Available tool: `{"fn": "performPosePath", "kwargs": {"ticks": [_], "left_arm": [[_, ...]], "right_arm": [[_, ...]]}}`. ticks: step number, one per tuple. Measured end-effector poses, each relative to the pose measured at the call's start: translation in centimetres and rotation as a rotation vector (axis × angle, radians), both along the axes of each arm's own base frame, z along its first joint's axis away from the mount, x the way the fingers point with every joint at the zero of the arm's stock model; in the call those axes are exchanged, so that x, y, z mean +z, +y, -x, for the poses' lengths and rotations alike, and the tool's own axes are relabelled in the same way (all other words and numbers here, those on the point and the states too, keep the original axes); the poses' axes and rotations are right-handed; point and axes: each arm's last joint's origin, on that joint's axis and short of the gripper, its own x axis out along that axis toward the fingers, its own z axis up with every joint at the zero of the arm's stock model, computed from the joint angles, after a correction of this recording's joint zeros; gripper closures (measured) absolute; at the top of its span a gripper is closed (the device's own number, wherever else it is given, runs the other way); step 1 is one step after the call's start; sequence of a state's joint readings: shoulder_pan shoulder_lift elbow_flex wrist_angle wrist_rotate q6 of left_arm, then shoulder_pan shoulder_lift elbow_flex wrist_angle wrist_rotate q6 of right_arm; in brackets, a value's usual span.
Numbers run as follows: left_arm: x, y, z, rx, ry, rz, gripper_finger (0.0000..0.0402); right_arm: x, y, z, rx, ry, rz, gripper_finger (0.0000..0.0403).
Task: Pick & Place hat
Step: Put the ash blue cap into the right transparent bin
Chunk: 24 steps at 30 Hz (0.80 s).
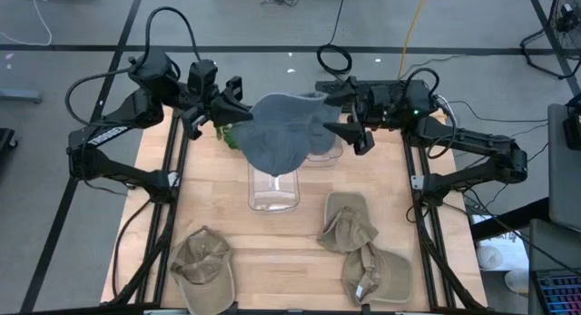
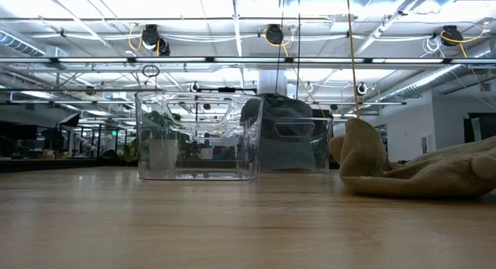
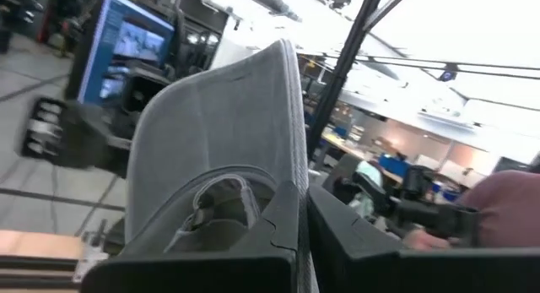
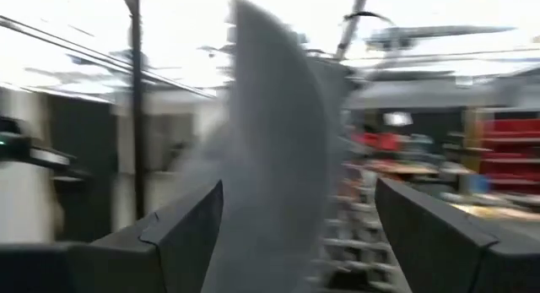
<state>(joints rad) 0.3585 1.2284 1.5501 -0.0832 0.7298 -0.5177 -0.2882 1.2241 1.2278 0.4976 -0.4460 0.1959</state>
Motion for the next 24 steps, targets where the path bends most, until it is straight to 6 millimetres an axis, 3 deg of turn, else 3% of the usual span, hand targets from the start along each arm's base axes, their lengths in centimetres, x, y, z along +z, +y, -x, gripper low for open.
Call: {"fn": "performPosePath", "kwargs": {"ticks": [3, 11, 15, 19, 24], "left_arm": [[-0.1, 0.1, -0.5, 0.012, -0.022, -0.025, 0.0394], [-0.3, 0.3, -1.7, 0.041, -0.048, -0.037, 0.0394], [-0.2, 0.4, -1.6, 0.092, -0.067, -0.052, 0.0394], [-0.2, 0.4, -1.5, 0.095, -0.068, -0.055, 0.0394], [-0.4, 0.5, -1.7, 0.097, -0.049, -0.048, 0.0394]], "right_arm": [[-0.1, 0.5, -0.7, 0.097, -0.026, -0.026, 0.0103], [-0.5, 0.7, -1.6, 0.119, -0.031, -0.040, 0.0105], [-0.5, 0.8, -1.5, 0.161, -0.019, -0.068, 0.0127], [-0.5, 0.8, -1.5, 0.168, -0.014, -0.083, 0.0193], [-0.5, 0.8, -1.5, 0.164, -0.021, -0.044, 0.0353]]}}
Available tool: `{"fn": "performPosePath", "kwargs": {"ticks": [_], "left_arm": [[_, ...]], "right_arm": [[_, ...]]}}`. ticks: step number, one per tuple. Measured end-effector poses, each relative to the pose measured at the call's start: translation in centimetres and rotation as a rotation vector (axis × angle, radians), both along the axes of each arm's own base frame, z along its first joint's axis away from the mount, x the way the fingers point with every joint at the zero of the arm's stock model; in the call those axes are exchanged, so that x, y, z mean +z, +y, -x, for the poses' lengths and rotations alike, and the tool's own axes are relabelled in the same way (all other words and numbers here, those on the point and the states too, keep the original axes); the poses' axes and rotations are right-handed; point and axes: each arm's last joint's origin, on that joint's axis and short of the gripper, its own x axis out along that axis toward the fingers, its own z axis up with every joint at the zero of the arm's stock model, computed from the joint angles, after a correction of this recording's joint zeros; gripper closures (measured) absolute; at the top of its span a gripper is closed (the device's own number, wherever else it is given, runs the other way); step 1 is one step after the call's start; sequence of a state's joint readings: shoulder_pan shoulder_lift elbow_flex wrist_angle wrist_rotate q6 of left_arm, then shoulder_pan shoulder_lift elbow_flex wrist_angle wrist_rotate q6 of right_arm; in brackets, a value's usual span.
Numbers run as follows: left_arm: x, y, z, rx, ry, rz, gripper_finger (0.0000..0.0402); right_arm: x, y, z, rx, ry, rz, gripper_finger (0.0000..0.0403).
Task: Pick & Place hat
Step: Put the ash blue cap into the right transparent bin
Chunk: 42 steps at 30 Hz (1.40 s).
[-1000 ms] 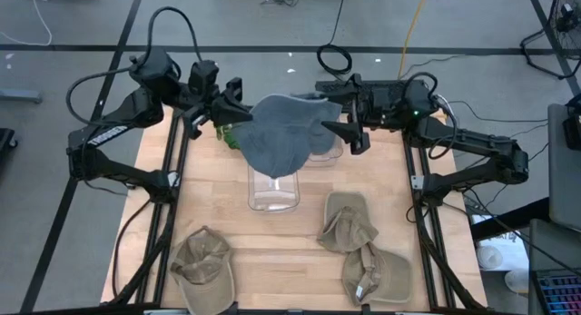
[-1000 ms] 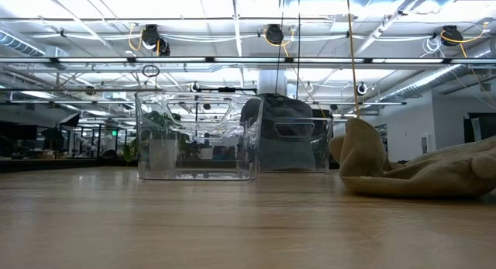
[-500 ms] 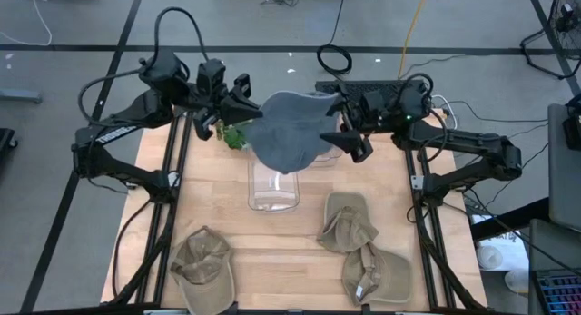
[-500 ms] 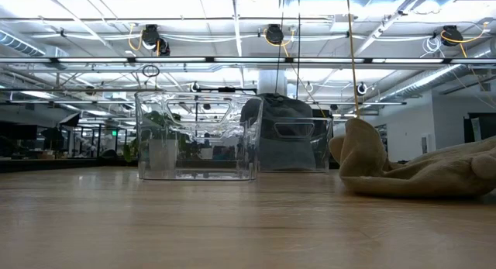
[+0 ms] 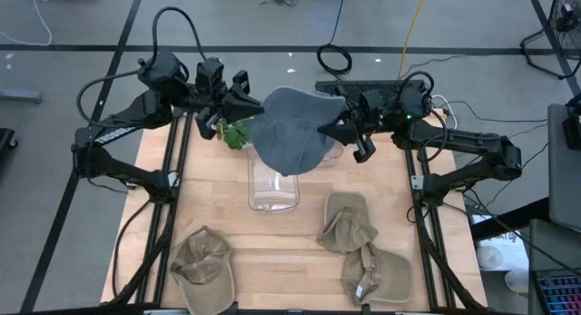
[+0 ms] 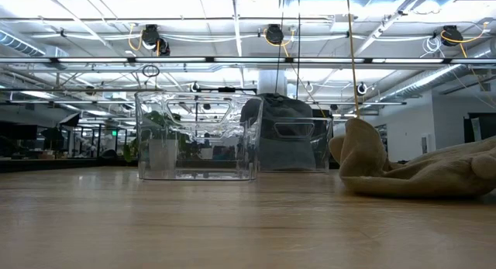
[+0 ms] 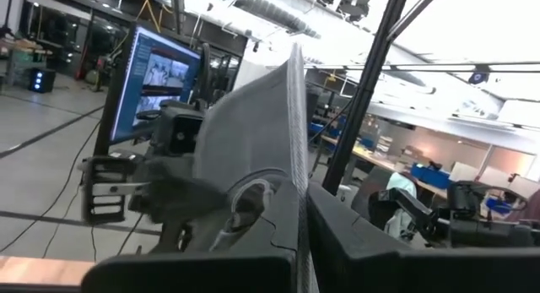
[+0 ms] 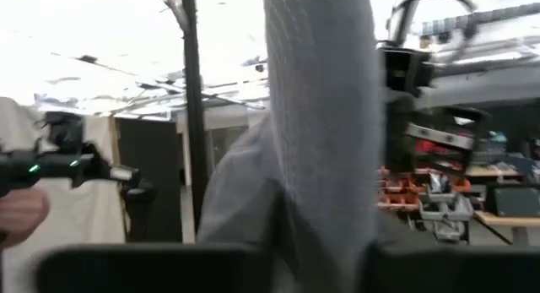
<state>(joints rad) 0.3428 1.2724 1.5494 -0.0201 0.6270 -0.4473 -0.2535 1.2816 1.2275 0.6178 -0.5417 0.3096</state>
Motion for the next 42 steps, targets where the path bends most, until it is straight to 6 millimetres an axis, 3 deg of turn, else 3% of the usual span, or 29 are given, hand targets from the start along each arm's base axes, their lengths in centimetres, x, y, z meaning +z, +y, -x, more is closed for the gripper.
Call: {"fn": "performPosePath", "kwargs": {"ticks": [2, 5, 12, 23, 32, 42], "left_arm": [[-0.1, 0.1, -0.1, -0.001, 0.013, 0.017, 0.0391], [-0.1, 0.2, -0.1, 0.004, 0.021, 0.043, 0.0363], [0.1, 0.7, 0.7, -0.049, 0.030, 0.045, 0.0282], [0.1, 2.0, 1.4, -0.044, 0.045, 0.059, 0.0158], [-1.3, 1.5, 1.1, -0.146, 0.175, 0.065, 0.0094], [-3.0, 1.1, 0.4, -0.086, 0.306, 0.066, 0.0103]], "right_arm": [[0.1, 0.1, 0.1, -0.004, -0.014, 0.034, 0.0387], [0.2, 0.1, 0.3, -0.005, -0.019, 0.036, 0.0397], [1.3, 0.8, 2.3, 0.094, 0.001, 0.032, 0.0400], [1.1, 1.8, 5.5, 0.175, 0.244, -0.061, 0.0402], [-0.7, 1.6, 4.0, 0.323, 0.453, -0.217, 0.0402], [-2.6, 1.4, 0.6, 0.436, 0.569, -0.348, 0.0402]]}}
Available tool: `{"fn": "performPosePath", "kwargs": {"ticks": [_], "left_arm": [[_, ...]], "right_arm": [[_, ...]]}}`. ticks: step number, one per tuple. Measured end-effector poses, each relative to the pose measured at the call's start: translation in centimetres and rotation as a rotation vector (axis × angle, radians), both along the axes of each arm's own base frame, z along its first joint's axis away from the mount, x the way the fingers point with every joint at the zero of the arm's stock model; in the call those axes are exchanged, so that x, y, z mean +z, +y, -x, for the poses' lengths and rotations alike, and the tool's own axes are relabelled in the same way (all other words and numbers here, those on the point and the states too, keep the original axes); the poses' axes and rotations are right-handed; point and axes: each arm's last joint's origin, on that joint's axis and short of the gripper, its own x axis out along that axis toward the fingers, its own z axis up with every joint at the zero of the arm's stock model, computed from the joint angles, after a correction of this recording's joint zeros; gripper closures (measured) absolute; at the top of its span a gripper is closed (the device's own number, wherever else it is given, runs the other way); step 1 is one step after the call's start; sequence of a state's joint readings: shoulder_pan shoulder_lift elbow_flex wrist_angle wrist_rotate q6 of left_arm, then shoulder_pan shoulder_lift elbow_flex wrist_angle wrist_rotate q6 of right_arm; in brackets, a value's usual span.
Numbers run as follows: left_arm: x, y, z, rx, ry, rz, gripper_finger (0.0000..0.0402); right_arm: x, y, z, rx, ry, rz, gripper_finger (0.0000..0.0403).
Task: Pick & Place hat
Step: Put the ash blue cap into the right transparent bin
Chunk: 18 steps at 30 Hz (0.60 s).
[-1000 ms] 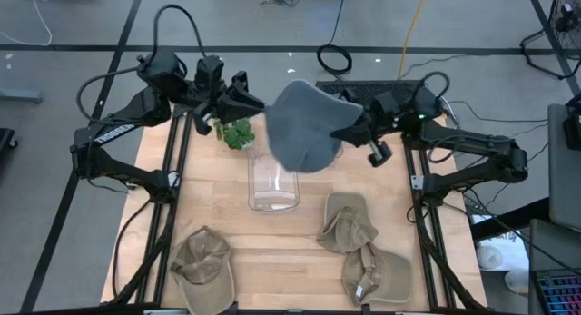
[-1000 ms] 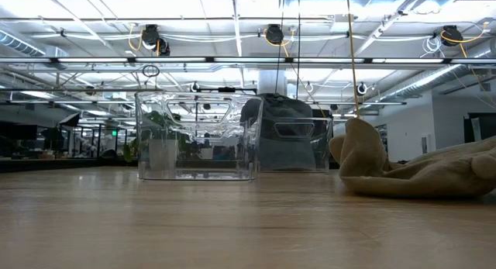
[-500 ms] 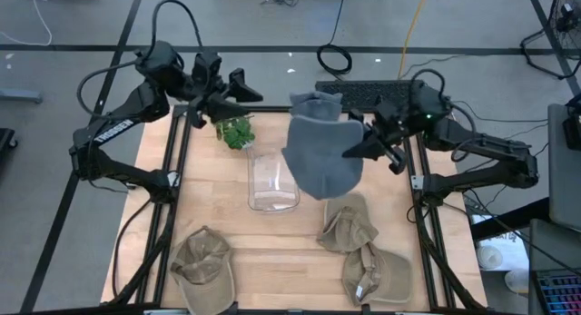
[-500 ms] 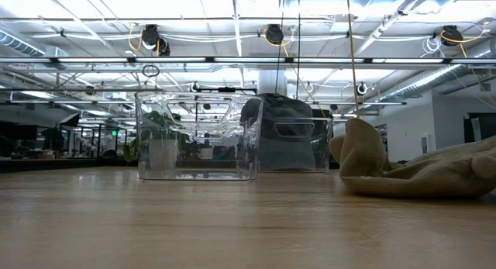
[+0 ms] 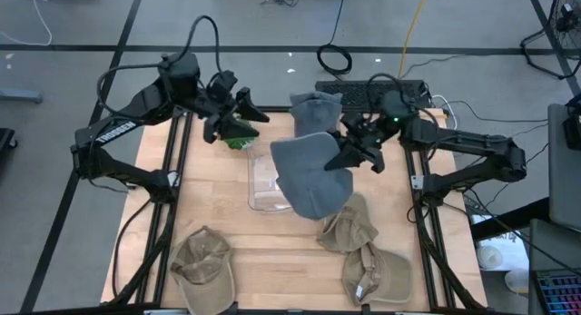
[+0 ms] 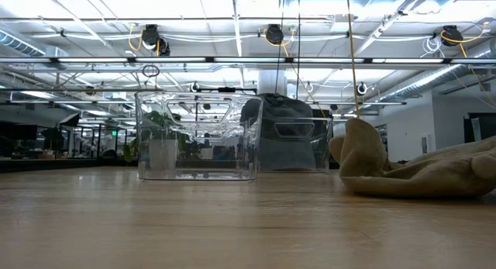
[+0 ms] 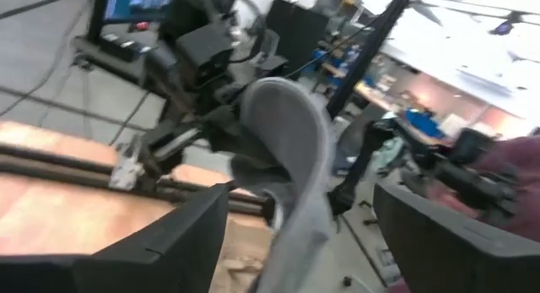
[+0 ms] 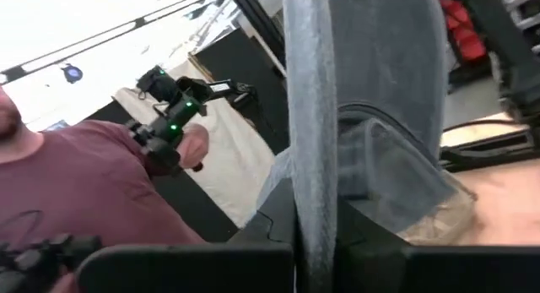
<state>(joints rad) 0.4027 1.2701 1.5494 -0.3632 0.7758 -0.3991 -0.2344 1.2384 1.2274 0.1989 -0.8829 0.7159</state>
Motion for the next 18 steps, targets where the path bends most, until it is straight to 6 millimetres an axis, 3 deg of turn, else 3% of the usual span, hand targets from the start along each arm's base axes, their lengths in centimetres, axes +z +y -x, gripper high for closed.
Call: {"fn": "performPosePath", "kwargs": {"ticks": [8, 18], "left_arm": [[-1.1, -0.9, -0.8, -0.027, 0.081, 0.020, 0.0127], [-1.6, -3.7, -1.7, -0.126, 0.133, 0.032, 0.0115]], "right_arm": [[-1.3, 0.4, -2.4, 0.073, 0.019, -0.042, 0.0403], [-2.6, 0.6, -3.9, 0.116, 0.069, -0.063, 0.0403]]}}
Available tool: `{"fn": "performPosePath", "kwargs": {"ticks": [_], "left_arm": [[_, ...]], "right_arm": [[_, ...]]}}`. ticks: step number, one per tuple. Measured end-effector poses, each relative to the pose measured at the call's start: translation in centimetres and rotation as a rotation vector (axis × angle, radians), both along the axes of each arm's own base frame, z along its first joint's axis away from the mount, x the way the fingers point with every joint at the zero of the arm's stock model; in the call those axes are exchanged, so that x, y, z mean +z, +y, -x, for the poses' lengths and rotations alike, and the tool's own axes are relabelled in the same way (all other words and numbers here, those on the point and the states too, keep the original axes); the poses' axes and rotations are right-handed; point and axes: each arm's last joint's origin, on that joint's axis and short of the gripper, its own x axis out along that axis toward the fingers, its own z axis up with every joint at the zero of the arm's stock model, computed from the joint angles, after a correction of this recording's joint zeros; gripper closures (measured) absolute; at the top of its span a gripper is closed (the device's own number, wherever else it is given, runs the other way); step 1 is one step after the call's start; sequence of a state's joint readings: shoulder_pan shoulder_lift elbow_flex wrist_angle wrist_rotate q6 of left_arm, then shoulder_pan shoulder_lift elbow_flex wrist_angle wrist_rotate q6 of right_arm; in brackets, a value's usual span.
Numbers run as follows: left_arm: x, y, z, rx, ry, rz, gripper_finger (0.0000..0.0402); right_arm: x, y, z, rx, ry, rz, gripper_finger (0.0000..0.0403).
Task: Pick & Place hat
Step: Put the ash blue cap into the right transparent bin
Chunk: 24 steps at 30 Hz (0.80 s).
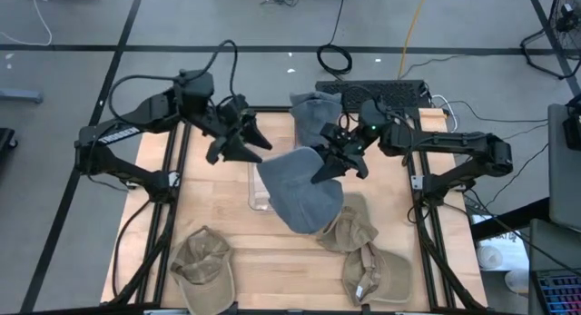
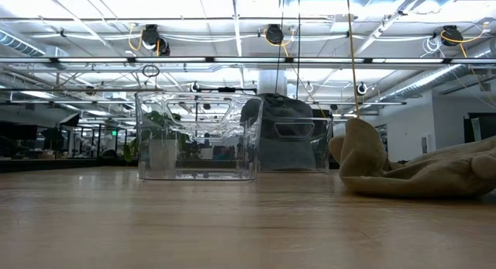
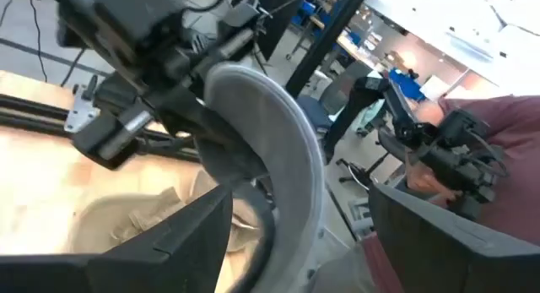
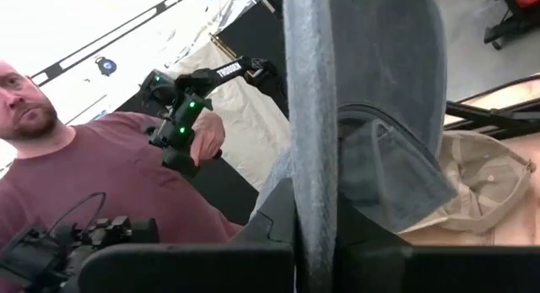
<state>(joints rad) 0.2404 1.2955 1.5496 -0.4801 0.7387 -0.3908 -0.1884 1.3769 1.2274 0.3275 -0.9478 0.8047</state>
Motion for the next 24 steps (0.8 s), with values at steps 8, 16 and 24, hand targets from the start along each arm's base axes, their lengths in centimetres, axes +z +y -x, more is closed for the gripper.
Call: {"fn": "performPosePath", "kwargs": {"ticks": [8, 16, 24], "left_arm": [[-1.1, -1.7, -1.3, -0.021, 0.067, -0.018, 0.0131], [-2.4, -2.5, -3.0, -0.027, 0.118, -0.010, 0.0141], [-2.7, -2.5, -3.7, -0.023, 0.141, 0.024, 0.0279]], "right_arm": [[-0.3, 0.2, -0.3, 0.005, 0.012, -0.008, 0.0403], [-0.3, 0.6, -0.5, -0.010, 0.011, -0.009, 0.0403], [-0.4, 0.7, -0.5, -0.010, 0.016, -0.010, 0.0403]]}}
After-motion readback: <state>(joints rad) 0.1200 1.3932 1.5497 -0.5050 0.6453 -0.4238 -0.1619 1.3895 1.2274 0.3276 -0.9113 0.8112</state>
